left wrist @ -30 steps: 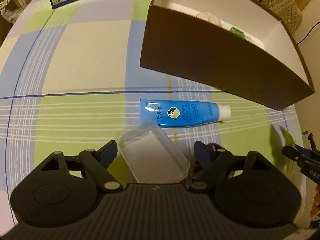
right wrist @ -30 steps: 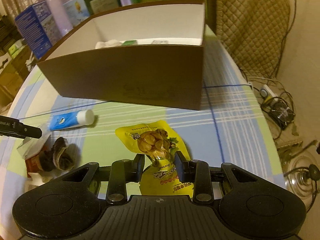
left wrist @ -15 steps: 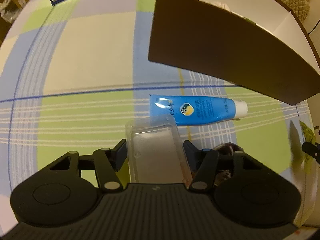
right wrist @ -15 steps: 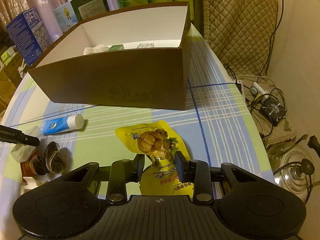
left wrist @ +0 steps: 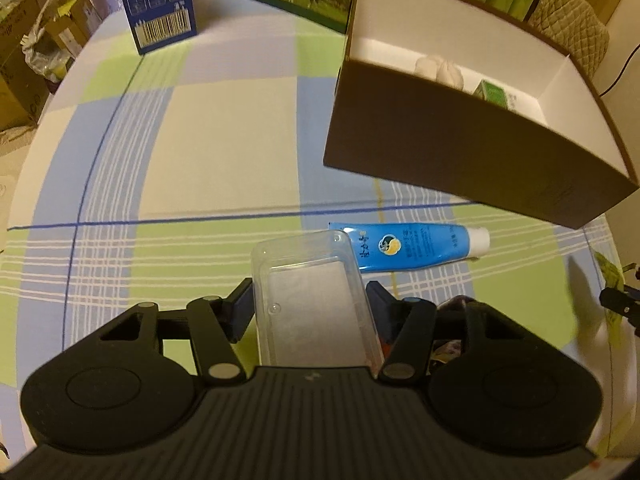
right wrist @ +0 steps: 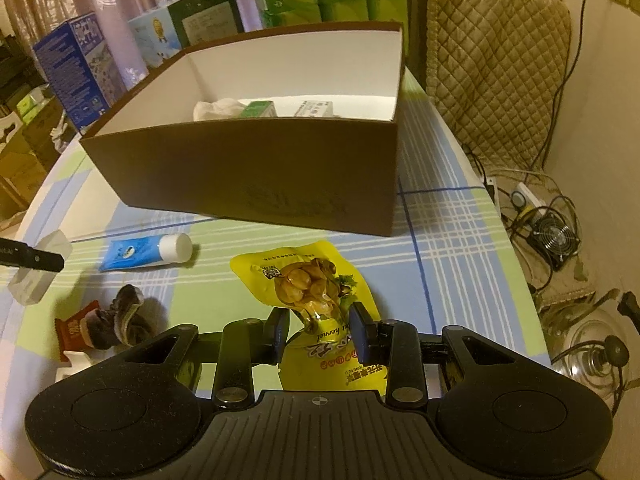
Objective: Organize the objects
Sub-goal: 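Lift and carry the tray and the yellow packet over the brown box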
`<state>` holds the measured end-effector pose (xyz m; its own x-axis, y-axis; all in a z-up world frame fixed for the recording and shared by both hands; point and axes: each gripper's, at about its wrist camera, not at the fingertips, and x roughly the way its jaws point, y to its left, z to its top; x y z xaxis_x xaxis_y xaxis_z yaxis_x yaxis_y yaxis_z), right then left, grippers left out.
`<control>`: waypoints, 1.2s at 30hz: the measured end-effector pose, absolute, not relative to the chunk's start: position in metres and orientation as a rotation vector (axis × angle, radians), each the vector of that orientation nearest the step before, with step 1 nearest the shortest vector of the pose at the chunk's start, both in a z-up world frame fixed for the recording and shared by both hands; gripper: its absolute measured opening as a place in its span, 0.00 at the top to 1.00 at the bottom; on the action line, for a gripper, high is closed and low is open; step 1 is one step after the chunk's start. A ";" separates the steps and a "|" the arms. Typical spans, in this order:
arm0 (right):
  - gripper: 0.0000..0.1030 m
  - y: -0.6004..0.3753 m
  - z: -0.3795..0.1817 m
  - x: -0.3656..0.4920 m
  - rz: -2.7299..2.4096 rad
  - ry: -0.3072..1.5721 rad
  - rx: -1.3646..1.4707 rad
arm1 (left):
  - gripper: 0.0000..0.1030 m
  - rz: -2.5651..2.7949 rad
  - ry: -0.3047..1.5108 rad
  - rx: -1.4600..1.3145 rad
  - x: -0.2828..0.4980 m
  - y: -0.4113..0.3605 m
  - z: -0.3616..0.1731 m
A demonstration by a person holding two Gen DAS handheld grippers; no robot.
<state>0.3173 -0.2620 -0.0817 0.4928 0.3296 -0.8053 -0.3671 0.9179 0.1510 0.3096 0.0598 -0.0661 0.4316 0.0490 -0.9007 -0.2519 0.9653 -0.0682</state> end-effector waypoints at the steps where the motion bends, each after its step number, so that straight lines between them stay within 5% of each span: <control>1: 0.72 -0.261 -0.081 0.317 0.427 0.965 -0.043 | 0.46 0.185 1.102 -0.201 0.309 0.059 -0.063; 36: 0.72 -0.206 0.009 0.369 0.557 0.751 -0.016 | 0.46 -0.015 0.847 -0.037 0.395 -0.002 0.031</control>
